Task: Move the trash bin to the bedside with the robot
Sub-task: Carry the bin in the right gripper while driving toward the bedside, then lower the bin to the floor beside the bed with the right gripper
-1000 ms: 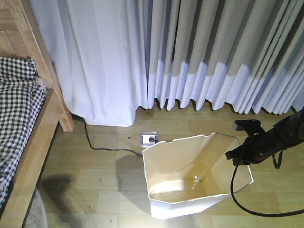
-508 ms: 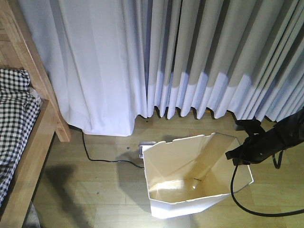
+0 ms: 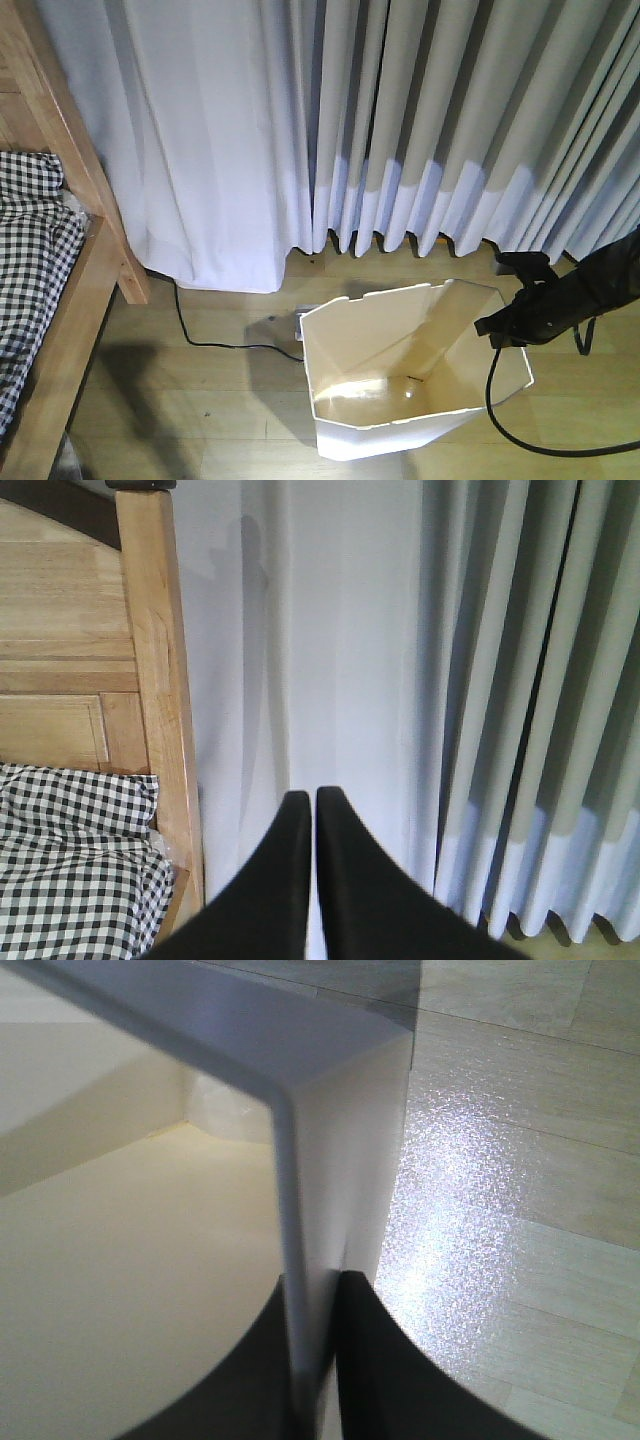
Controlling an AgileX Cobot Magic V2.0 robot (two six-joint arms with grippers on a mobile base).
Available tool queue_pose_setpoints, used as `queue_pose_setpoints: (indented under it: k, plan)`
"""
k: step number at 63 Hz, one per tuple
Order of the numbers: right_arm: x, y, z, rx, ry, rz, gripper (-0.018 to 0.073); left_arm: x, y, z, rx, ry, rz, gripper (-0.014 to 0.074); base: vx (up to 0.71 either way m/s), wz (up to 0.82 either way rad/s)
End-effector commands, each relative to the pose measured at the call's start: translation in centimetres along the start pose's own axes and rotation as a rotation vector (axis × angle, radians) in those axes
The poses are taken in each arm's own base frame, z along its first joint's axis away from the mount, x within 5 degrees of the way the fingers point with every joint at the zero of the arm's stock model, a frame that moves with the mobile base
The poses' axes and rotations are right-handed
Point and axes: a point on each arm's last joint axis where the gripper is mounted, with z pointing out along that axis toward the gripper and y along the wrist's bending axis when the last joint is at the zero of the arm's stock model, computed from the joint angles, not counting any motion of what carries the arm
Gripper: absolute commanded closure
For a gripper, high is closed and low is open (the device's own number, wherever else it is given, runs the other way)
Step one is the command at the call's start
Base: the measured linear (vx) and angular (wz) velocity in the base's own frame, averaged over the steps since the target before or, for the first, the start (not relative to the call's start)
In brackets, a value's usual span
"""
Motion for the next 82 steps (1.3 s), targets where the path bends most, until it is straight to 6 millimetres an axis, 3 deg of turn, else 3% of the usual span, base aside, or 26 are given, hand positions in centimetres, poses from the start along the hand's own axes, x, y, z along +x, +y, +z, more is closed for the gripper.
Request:
queue_pose_setpoints:
  k: [1,57,72,82]
  plan:
    - [-1.7,1.1,-2.6,-0.093,-0.068,0.017,0.0565,0.2,0.0,0.1,0.007,-0.052,-0.017,0.0602,0.0,0.0]
    - [-1.8,0.8,-2.5,-0.062,-0.084,0.036,0.0565,0.2,0.0,0.1,0.007,-0.052,-0.017,0.0602,0.0,0.0]
    - [-2.9,-0.4,-1.0,-0.016,-0.102,0.04,0.0562,0.2,0.0,0.1,0.007,-0.052,-0.017,0.0602,0.0,0.0]
    - [-3.9,-1.3,1.1,-0.043,-0.103,0.076,0.0562,0.2,0.0,0.1,0.007,-0.052,-0.017,0.0602,0.0,0.0]
